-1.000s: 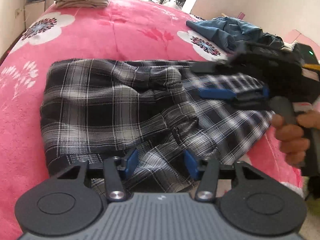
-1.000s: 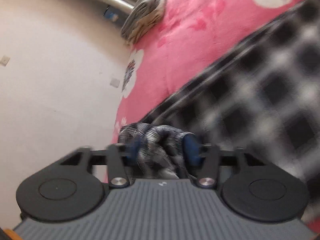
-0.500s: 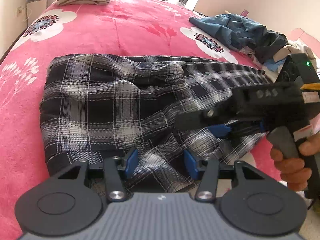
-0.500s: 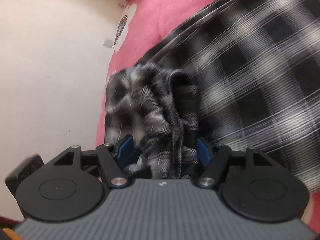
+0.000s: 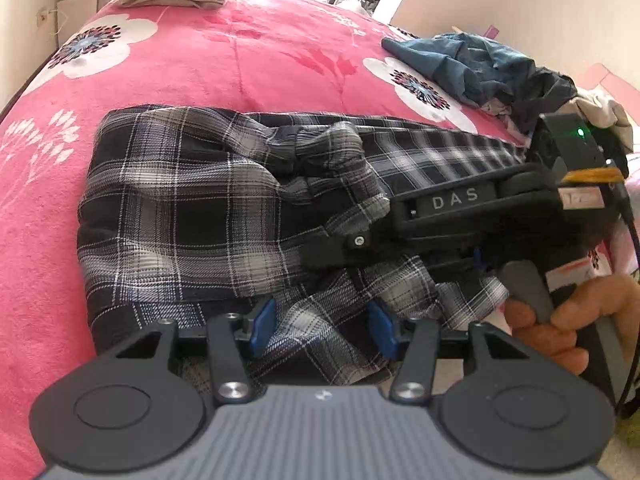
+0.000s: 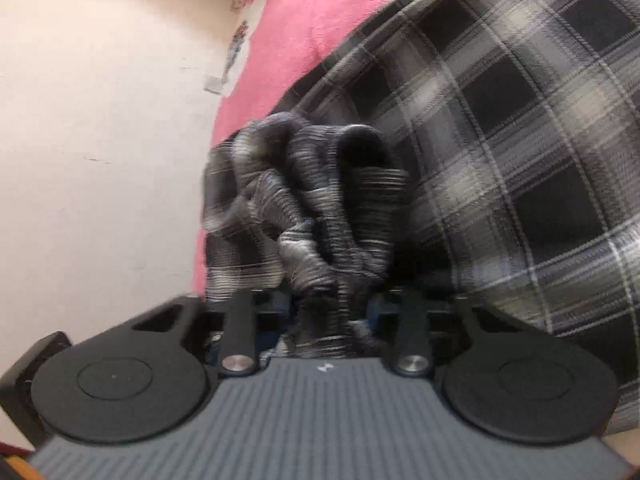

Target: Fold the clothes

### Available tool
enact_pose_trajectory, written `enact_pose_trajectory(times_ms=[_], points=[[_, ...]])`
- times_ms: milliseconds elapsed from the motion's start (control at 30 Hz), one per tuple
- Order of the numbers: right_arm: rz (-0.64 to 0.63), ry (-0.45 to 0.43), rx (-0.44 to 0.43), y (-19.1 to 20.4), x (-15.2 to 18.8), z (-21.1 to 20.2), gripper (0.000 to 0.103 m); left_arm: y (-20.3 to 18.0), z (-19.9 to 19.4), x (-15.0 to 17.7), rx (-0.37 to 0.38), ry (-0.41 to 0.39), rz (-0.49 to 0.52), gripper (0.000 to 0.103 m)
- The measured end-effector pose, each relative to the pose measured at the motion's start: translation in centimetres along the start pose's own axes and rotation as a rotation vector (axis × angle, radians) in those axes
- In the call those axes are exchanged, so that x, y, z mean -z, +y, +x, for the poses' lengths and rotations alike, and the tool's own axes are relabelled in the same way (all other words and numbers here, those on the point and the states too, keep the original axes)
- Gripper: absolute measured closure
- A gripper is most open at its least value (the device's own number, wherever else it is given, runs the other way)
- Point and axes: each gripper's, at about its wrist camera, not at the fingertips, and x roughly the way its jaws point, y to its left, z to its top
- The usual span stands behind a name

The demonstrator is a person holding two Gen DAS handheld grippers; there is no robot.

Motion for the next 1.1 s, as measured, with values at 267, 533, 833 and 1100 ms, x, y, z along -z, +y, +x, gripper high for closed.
enact_pose_trajectory(times_ms=[267, 533, 833, 1100], points=[[-0.061, -0.08, 0.02, 2.1, -0.4, -2.6, 0.084, -0.2, -2.5, -0.5, 0.006, -0.079, -0.054, 0.047], [-0.165, -0.168, 0.089, 2.3, -2.7, -8.4, 0.084, 0.4, -3.5, -2.1, -0.051, -0.104, -0.142, 0.046], [-0.267, -0.197, 0.27, -2.3, -6.7, -16.7, 0.085, -1.2, 1.8, -4.0, -0.091, 0.024, -0.154, 0.046], [-0.293, -0.231, 0.448, -7.0, -12.4, -22.6, 0.085, -4.5, 6.3, -6.1, -0.06, 0.08, -0.113, 0.046]])
